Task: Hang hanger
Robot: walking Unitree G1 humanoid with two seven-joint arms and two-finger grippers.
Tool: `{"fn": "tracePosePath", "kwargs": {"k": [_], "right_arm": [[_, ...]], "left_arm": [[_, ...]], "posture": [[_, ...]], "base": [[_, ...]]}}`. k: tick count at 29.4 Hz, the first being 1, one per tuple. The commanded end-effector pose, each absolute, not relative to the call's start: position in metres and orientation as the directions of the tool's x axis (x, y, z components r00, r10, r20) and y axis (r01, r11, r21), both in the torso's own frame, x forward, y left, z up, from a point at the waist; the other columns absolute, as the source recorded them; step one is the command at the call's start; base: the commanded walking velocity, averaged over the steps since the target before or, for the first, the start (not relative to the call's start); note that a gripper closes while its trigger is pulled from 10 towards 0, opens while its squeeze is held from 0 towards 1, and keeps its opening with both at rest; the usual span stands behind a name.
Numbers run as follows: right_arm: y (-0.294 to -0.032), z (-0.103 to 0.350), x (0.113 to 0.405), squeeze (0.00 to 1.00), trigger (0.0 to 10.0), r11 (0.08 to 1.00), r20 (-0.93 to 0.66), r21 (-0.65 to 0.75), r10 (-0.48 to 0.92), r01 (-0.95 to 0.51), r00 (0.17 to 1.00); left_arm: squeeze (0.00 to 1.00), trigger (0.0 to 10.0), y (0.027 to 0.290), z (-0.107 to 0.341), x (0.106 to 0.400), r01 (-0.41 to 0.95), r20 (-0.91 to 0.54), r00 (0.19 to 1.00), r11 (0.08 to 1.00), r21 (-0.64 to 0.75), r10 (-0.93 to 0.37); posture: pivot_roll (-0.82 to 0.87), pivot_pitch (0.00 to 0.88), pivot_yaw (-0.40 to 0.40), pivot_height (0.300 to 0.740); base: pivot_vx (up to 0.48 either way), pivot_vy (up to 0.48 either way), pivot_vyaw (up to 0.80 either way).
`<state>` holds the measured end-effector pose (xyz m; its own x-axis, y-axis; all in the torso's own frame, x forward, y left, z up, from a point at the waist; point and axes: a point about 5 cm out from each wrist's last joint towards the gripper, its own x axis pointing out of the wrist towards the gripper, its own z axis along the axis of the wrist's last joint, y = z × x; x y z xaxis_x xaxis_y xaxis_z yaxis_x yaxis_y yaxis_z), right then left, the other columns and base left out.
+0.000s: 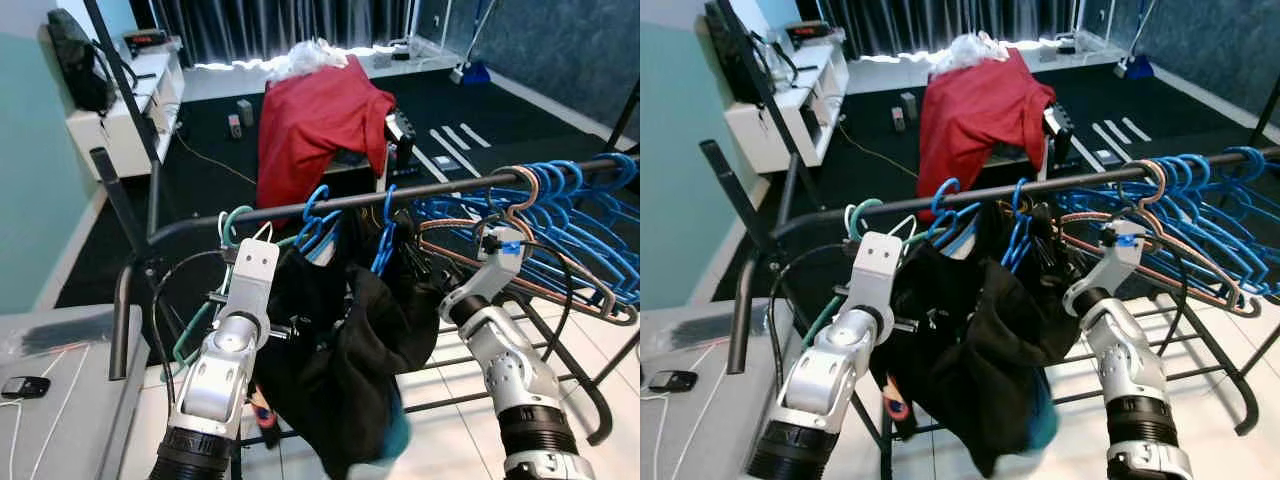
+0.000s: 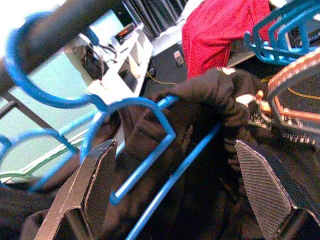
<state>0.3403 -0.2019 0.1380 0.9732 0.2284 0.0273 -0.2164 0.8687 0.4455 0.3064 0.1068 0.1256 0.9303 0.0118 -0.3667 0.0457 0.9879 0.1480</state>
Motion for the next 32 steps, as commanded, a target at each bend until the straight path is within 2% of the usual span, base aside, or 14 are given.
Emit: {"fn": "tracePosePath", "kwargs": {"k": [1,5,6,7,8,16,18,20,22,24,25,28,29,32], "right_arm": [[-0.200,0.136,0.340,0.00,10.0,0.863,0.016,0.457,0.234,-0.216,0.972],[-0.200,0.136,0.340,0.00,10.0,0.862,0.014,0.459,0.234,-0.214,0.972],[-0.201,0.136,0.340,0.00,10.0,0.862,0.013,0.460,0.233,-0.213,0.972],[-0.201,0.136,0.340,0.00,10.0,0.862,0.013,0.460,0.233,-0.213,0.972],[-0.200,0.136,0.340,0.00,10.0,0.862,0.013,0.461,0.232,-0.212,0.973],[-0.201,0.137,0.340,0.00,10.0,0.860,0.011,0.466,0.230,-0.209,0.973],[-0.202,0.137,0.340,0.00,10.0,0.860,0.011,0.466,0.230,-0.208,0.973],[-0.201,0.137,0.340,0.00,10.0,0.859,0.011,0.466,0.232,-0.210,0.973],[-0.202,0.137,0.340,0.00,10.0,0.859,0.012,0.467,0.232,-0.211,0.973],[-0.202,0.137,0.340,0.00,10.0,0.859,0.012,0.467,0.232,-0.211,0.973],[-0.202,0.137,0.339,0.00,10.0,0.858,0.013,0.469,0.232,-0.211,0.973],[-0.203,0.137,0.339,0.00,10.0,0.857,0.013,0.470,0.233,-0.212,0.972],[-0.202,0.137,0.339,0.00,10.0,0.859,0.008,0.461,0.244,-0.220,0.970],[-0.201,0.136,0.338,0.00,10.0,0.865,-0.001,0.444,0.264,-0.236,0.964]], "left_arm": [[0.00,10.0,0.113,0.127,0.304,0.023,-0.373,0.927,0.986,0.166,0.041],[0.00,10.0,0.106,0.116,0.295,0.085,-0.435,0.900,0.985,0.152,-0.011],[0.12,10.0,0.102,0.112,0.291,0.117,-0.454,0.890,0.984,0.131,-0.046],[0.12,10.0,0.102,0.112,0.291,0.117,-0.454,0.890,0.984,0.131,-0.046],[1.00,10.0,0.099,0.109,0.287,0.146,-0.471,0.879,0.982,0.123,-0.072],[1.00,10.0,0.085,0.108,0.280,0.306,-0.450,0.865,0.944,0.126,-0.220],[1.00,10.0,0.080,0.109,0.277,0.379,-0.441,0.850,0.917,0.128,-0.289],[1.00,10.0,0.073,0.115,0.266,0.523,-0.400,0.794,0.849,0.068,-0.457],[1.00,10.0,0.077,0.123,0.262,0.562,-0.333,0.786,0.826,0.037,-0.520],[1.00,10.0,0.077,0.123,0.262,0.562,-0.333,0.786,0.826,0.037,-0.520],[1.00,10.0,0.090,0.136,0.258,0.547,-0.222,0.810,0.836,-0.046,-0.543],[1.00,10.0,0.106,0.146,0.255,0.508,-0.127,0.844,0.853,-0.121,-0.520],[1.00,10.0,0.123,0.151,0.248,0.446,-0.056,0.884,0.874,-0.190,-0.464],[1.00,10.0,0.136,0.153,0.240,0.378,-0.015,0.920,0.899,-0.221,-0.391]], "posture": [[-0.07,0.005,0.036,0.740],[-0.07,0.009,0.035,0.740],[-0.07,0.009,0.035,0.740],[-0.07,0.009,0.035,0.740],[-0.07,0.012,0.035,0.740],[-0.07,0.015,0.035,0.740],[-0.07,0.015,0.035,0.740],[-0.07,0.018,0.028,0.740],[-0.07,0.018,0.029,0.740],[-0.07,0.018,0.029,0.740],[-0.06,0.024,0.029,0.740],[-0.06,0.025,0.029,0.740],[-0.05,0.029,0.022,0.740],[-0.05,0.029,0.015,0.740]], "base": [[0.000,0.000,0.00],[0.000,0.000,0.00],[0.000,0.000,0.00],[0.000,0.000,0.00],[0.000,0.000,0.00],[0.000,0.000,0.00],[0.000,0.000,0.00],[0.000,0.000,0.00],[0.000,0.000,0.00],[0.000,0.000,0.00],[0.000,0.000,0.00],[0.000,0.000,0.00],[0.000,0.000,0.00],[0.000,0.000,0.00]]}}
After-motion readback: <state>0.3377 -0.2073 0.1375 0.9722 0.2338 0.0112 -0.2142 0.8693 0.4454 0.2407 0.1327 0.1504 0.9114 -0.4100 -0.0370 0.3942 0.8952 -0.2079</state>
